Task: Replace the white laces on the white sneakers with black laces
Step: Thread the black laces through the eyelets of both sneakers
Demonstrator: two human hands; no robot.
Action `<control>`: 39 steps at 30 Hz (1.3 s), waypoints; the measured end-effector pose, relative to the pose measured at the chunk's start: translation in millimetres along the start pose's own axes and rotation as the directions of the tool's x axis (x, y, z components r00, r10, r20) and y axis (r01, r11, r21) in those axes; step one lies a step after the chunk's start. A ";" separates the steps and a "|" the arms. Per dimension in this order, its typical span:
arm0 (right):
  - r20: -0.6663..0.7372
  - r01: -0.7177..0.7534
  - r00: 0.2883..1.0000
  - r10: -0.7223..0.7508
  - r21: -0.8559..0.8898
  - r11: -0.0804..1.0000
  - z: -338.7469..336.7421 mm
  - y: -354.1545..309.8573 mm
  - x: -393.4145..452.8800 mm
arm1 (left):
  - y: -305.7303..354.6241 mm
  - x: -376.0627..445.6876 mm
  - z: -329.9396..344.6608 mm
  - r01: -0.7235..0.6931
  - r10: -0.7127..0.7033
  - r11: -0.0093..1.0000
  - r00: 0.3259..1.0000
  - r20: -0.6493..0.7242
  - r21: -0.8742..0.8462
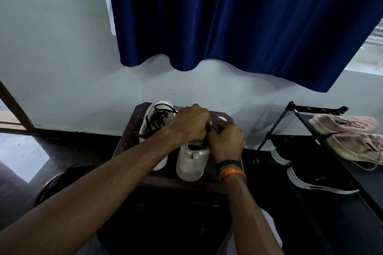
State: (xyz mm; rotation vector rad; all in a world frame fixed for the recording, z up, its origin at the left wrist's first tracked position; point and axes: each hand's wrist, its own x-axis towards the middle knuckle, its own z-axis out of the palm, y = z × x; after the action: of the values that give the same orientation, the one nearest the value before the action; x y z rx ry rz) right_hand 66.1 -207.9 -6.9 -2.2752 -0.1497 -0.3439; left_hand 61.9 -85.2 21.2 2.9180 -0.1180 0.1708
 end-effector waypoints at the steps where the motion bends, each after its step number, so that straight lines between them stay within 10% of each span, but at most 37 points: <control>1: 0.006 -0.005 1.000 0.005 0.007 1.000 -0.3 -0.3 0.3 | -0.5 -1.7 0.2 0.008 -0.008 1.000 1.000 -0.021 -0.025; 39: 0.032 -0.036 0.999 0.035 0.024 0.999 4.5 5.9 7.6 | 4.0 -9.0 25.3 0.291 -0.350 0.856 0.934 -0.066 -0.428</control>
State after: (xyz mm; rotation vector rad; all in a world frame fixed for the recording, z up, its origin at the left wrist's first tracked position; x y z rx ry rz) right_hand 75.5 -208.5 -11.7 -2.2570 -0.1291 -0.2862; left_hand 55.3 -94.0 -3.6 2.4455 0.3207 0.2610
